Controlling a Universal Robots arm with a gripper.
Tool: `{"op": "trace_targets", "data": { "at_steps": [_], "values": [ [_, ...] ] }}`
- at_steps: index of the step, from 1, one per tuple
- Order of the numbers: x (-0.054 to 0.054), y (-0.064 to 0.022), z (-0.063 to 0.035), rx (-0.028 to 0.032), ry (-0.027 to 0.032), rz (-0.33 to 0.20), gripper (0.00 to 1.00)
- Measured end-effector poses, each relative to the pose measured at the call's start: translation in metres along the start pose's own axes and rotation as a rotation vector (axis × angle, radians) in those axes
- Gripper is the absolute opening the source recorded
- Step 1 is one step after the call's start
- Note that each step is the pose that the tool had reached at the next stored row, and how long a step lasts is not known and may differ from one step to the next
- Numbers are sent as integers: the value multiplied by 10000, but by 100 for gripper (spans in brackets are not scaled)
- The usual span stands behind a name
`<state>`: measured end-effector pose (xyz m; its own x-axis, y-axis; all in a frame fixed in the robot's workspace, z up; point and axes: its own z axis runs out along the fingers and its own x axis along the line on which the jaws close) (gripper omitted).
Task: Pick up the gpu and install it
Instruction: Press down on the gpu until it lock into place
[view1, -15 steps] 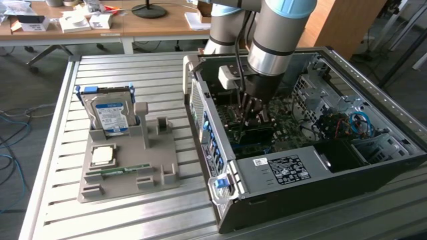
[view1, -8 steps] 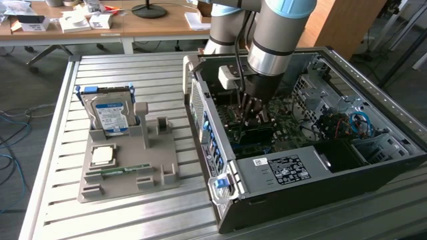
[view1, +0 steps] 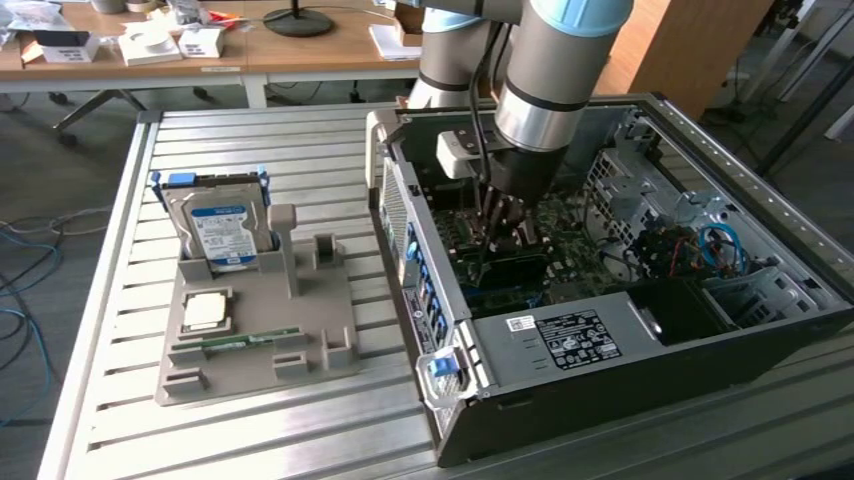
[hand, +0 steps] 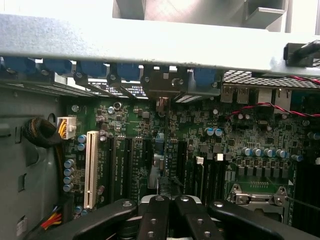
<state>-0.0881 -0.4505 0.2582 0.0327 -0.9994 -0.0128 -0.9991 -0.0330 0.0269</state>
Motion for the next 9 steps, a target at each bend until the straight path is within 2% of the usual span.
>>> {"op": "trace_targets", "data": {
  "at_steps": [2,5,9],
  "values": [
    [-5,-2,-15,-11,14,1,11],
    [-4,1,-40,15,-28,2,11],
    [-2,3,-125,5,-8,0,11]
  ]
}}
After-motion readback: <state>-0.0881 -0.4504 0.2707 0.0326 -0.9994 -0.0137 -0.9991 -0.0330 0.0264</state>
